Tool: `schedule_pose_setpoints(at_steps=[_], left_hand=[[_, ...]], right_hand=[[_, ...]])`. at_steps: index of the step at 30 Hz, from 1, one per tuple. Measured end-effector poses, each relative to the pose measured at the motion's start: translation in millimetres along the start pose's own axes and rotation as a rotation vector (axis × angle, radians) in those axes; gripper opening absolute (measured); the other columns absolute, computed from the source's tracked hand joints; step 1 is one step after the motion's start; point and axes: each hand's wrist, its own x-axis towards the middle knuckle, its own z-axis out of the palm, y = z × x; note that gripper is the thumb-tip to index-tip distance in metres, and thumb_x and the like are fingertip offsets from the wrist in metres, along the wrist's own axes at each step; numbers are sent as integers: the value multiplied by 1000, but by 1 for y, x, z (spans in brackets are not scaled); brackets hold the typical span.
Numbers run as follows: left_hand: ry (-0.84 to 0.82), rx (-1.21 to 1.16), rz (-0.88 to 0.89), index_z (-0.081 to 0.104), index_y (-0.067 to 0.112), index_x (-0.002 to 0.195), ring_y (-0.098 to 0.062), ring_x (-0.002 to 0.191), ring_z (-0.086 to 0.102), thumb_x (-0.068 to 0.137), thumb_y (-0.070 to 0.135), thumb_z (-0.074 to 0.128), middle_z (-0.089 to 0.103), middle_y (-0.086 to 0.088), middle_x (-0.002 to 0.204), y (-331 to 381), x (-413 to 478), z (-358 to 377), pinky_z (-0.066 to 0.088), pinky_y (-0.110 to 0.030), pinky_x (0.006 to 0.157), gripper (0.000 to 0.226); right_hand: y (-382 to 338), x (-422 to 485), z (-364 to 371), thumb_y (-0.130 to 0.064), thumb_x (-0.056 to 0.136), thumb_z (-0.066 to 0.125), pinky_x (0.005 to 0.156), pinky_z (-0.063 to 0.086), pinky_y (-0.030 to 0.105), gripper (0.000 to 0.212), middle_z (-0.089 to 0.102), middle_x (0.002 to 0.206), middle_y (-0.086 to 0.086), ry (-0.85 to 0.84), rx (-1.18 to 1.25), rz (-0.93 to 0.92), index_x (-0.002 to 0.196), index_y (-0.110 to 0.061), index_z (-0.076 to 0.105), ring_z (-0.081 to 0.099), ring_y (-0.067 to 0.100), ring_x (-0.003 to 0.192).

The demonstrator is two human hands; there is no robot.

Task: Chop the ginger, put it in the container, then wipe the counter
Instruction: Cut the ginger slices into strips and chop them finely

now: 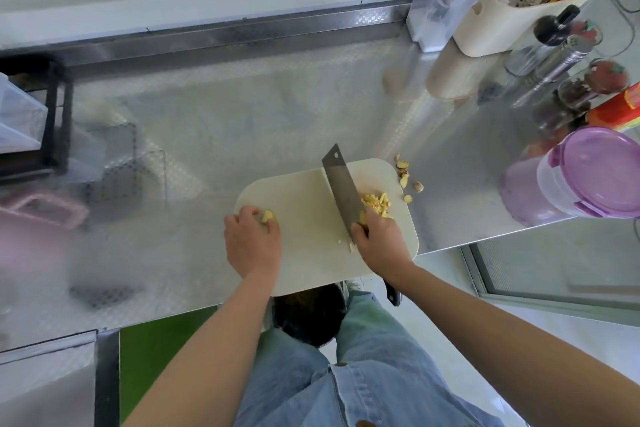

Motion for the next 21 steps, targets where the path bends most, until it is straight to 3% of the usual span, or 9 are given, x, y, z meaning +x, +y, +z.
schedule_pose_setpoints(at_steps=[4, 9, 12, 15, 21], left_hand=[[17, 16, 25, 63, 20, 103, -26, 90, 54, 89, 31, 58, 52, -7, 106, 0, 2, -2, 36, -31, 67, 18], [-24, 16, 71, 67, 20, 94, -24, 83, 60, 84, 25, 67, 64, -4, 95, 0, 6, 1, 37, -27, 65, 11], [-45, -14, 57, 65, 21, 92, -23, 83, 60, 82, 25, 68, 65, -2, 94, 3, 1, 2, 37, -27, 65, 10], [-107, -35, 16, 66, 22, 92, -20, 86, 61, 82, 30, 68, 67, 4, 92, 13, -12, 3, 38, -26, 66, 13], [-230, -87, -115, 70, 24, 94, -20, 93, 63, 81, 39, 70, 69, 6, 95, 32, -32, 19, 42, -26, 73, 20]], right_hand=[[-6, -5, 7, -20, 96, 47, 52, 38, 31, 12, 47, 59, 2, -130, -60, -125, 87, -13, 44, 43, 17, 51], [-9, 4, 5, -18, 96, 45, 50, 37, 32, 11, 49, 62, 5, -52, -17, -40, 90, -8, 46, 45, 20, 54], [-13, 2, 3, -16, 95, 47, 45, 30, 27, 7, 43, 56, -1, -104, -26, -120, 89, -14, 43, 40, 14, 49], [-14, -1, 8, -17, 93, 46, 47, 32, 32, 12, 44, 56, 5, -148, -61, -152, 82, -12, 41, 39, 20, 48], [-17, -3, 10, -21, 96, 45, 55, 36, 33, 13, 49, 70, 7, -152, -151, -165, 96, -9, 48, 45, 26, 61]])
